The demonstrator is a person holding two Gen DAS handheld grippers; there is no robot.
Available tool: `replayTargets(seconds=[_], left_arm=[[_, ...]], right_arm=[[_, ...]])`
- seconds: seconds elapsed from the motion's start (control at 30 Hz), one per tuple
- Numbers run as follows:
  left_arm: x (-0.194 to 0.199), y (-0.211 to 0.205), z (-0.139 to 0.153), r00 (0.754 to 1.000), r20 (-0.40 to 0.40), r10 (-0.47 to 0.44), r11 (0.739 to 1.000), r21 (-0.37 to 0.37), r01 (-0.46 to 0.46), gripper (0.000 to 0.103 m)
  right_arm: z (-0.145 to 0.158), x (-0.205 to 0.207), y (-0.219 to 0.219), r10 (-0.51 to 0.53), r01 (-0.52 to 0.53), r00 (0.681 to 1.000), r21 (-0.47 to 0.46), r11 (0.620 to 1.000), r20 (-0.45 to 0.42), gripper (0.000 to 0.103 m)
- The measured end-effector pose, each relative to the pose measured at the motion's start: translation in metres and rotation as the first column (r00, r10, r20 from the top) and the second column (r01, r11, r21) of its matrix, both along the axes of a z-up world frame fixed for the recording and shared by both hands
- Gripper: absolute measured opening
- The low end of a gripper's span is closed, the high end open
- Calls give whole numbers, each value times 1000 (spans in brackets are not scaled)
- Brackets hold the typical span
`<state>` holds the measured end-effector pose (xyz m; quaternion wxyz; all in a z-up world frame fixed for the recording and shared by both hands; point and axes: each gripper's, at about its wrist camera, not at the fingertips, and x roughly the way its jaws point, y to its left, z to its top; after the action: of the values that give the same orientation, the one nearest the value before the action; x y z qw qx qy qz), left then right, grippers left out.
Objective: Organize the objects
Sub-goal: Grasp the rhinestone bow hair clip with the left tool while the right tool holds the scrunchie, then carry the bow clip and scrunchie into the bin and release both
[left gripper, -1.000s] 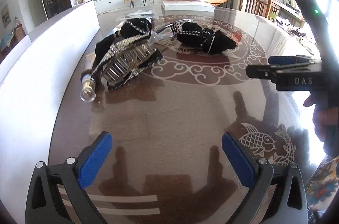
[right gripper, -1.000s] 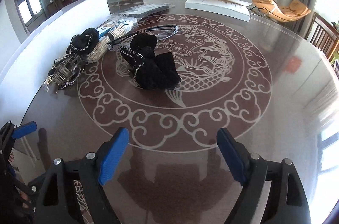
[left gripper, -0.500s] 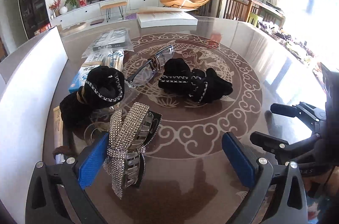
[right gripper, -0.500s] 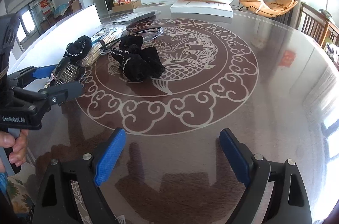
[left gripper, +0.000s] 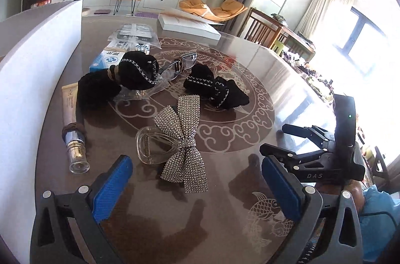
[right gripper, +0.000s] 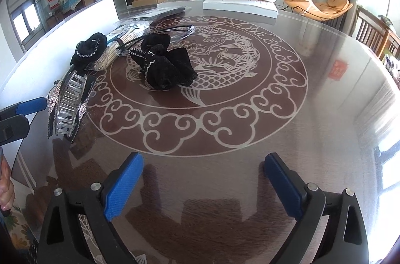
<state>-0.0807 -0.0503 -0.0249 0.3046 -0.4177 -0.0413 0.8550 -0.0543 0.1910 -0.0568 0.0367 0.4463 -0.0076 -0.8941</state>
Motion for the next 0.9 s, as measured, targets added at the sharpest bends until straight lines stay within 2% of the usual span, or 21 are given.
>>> replayTargets(seconds=[0.1, 0.23, 0.3, 0.33, 0.4, 0.5, 0.57, 0.67, 0.73, 0.83, 0.87, 0.9], left_arm=[[-5, 16, -4, 1000, 8, 24, 999, -40, -24, 103], [-22, 36, -14, 996, 15, 93, 987, -135, -90, 103], [-27, 40, -18, 991, -3, 132, 973, -192, -130, 64], [-28, 38, -19, 990, -8, 142, 969, -205, -141, 50], [-28, 31, -18, 990, 1, 141, 976, -169, -139, 48], [-20, 25, -19, 988, -25, 153, 972, -178, -155, 48], [-14, 21, -19, 986, -20, 165, 974, -157, -166, 48], [-1, 14, -16, 984, -13, 180, 977, -111, -180, 48], [9, 9, -9, 983, -18, 181, 979, -88, -182, 48], [25, 1, 7, 984, -32, 173, 983, -55, -175, 48], [31, -2, 14, 984, -39, 174, 984, -42, -175, 48], [36, -7, 21, 983, -45, 176, 984, -25, -177, 48]], right_arm=[[0, -1, -1, 4, -4, 1000, 1, 1000, 3, 100], [0, 0, 0, 4, -4, 1000, -6, 1000, 1, 100], [1, 1, 3, 0, 0, 1000, -25, 1000, -9, 100], [3, 2, 5, 0, -1, 1000, -44, 999, -22, 100], [8, 2, 9, 19, -21, 999, -78, 997, -30, 100], [22, -19, 2, 76, -77, 997, -29, 997, -18, 100], [35, -41, -13, 150, -150, 988, 6, 989, -19, 100], [42, -83, -45, 253, -255, 966, 35, 966, 45, 99], [37, -107, -65, 287, -293, 954, 62, 954, 89, 93], [23, -130, -79, 296, -309, 941, 57, 949, 166, 72], [21, -133, -81, 297, -311, 938, 54, 949, 180, 55], [19, -133, -81, 300, -313, 935, 43, 949, 188, 43]])
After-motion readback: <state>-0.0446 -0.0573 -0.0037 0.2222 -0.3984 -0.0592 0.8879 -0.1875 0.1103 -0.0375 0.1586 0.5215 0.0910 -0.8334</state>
